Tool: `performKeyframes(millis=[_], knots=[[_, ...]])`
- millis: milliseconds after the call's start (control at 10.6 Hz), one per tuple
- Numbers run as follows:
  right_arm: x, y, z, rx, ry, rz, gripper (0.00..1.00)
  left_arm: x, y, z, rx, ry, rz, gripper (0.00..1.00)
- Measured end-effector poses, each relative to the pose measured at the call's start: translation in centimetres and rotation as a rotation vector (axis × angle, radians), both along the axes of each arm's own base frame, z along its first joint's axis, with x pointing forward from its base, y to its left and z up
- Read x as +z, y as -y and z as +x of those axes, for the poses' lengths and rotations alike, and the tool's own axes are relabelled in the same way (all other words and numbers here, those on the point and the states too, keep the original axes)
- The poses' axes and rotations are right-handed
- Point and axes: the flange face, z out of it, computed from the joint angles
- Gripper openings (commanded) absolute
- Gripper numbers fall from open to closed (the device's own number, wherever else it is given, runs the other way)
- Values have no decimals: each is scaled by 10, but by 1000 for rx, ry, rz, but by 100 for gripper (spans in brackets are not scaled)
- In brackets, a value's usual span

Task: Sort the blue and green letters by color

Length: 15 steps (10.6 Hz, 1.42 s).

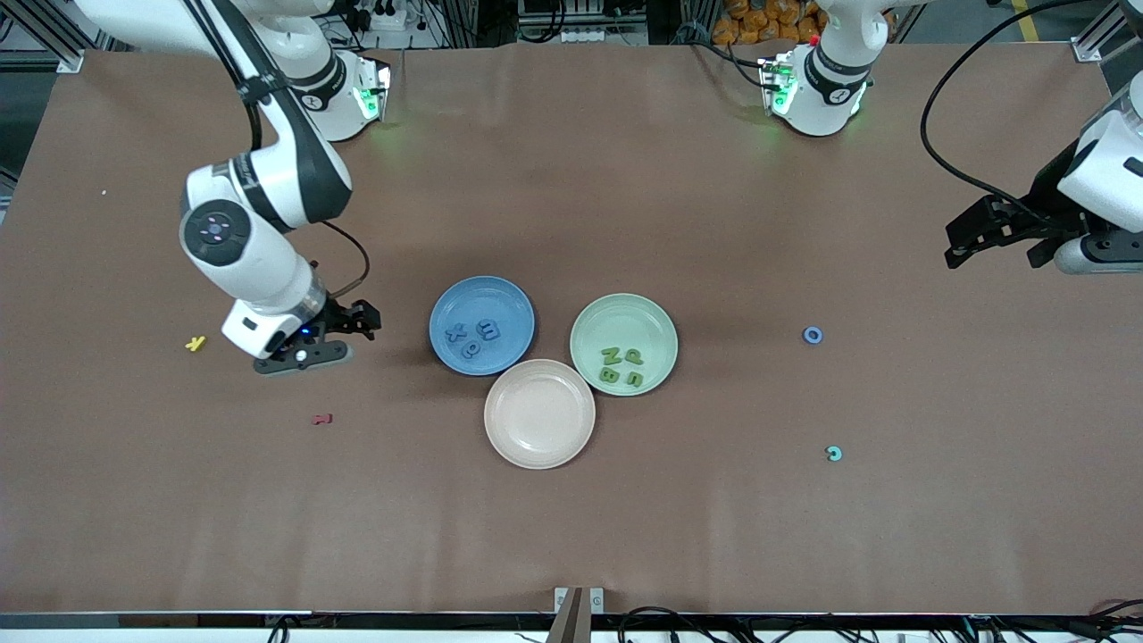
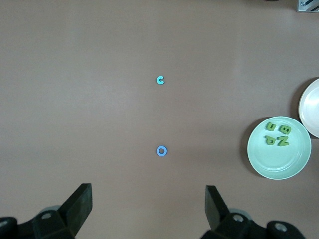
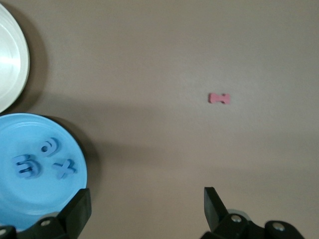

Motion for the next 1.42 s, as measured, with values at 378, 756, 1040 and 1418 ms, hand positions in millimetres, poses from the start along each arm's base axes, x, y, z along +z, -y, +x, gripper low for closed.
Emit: performKeyframes(millis=[378,756,1040,1418], knots=[[80,79,-4,-77,-25,52,100,-2,-1,-1,1,-4,1,100],[182,125,2,-77,-7,53,100,-9,-2,-1,3,-18,3,100],[225,148,-10,-107,-19,53,100,-8,-2,-2,4,-18,4,100],[305,168,-41,-135,-20,56,100,-5,-3,-3,6,-12,4,100]])
